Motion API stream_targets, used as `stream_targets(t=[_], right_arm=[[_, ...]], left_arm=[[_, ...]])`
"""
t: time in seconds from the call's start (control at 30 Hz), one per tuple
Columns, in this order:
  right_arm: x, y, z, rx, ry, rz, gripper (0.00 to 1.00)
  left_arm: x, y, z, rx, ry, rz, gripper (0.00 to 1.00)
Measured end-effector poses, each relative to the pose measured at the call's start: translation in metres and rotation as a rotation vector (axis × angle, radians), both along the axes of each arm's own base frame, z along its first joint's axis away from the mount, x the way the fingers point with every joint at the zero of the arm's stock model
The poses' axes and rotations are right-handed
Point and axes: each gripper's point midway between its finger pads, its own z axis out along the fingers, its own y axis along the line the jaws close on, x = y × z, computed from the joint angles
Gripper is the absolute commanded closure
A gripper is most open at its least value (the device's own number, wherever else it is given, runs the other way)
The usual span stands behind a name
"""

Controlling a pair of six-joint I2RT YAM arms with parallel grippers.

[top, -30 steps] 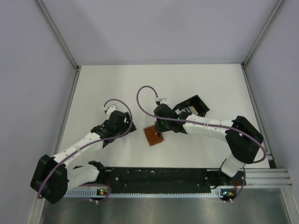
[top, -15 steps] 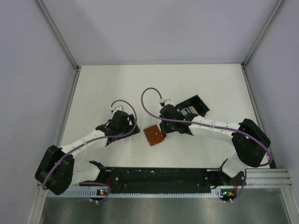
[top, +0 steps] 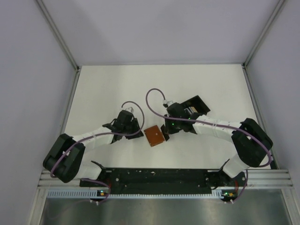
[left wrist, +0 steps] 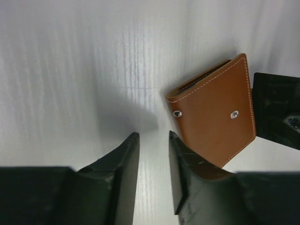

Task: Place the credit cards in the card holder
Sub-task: Open the card holder at the center of the board.

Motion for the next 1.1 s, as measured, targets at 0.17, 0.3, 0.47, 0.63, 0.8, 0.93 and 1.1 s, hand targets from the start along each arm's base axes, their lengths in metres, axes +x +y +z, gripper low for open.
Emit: stream_targets(t=[0.17, 0.3, 0.47, 0.63, 0.8, 0.93, 1.1], right_arm=[[0.000, 0.008, 0.002, 0.092, 0.040, 0.014, 1.00], [-0.002, 0.008, -0.001, 0.153, 0.083, 0.007, 1.00], [-0.002, 0.010, 0.002, 0.221, 0.125, -0.001, 1.00], [-0.004, 0.019, 0.009, 0.275, 0.146, 0.009, 1.00], [-0.004, 0.027, 0.017, 0.335, 0.151, 0.011, 1.00], [-0.007, 0.033, 0.021, 0.388, 0.170, 0.003, 1.00], [-0.008, 0.041, 0.027, 0.424, 0.173, -0.004, 1.00]], left_arm=[[0.002, -0.016, -0.004, -0.025, 0.020, -0.053, 0.79], [0.004, -0.023, -0.006, -0.035, 0.028, -0.075, 0.87], [0.007, -0.031, -0.007, -0.048, 0.034, -0.096, 0.96], [0.008, -0.034, -0.006, -0.052, 0.030, -0.107, 0.99], [0.007, -0.036, -0.006, -0.055, 0.029, -0.113, 1.00], [0.008, -0.036, -0.006, -0.057, 0.029, -0.114, 1.00], [0.008, -0.035, -0.006, -0.048, 0.022, -0.108, 1.00]])
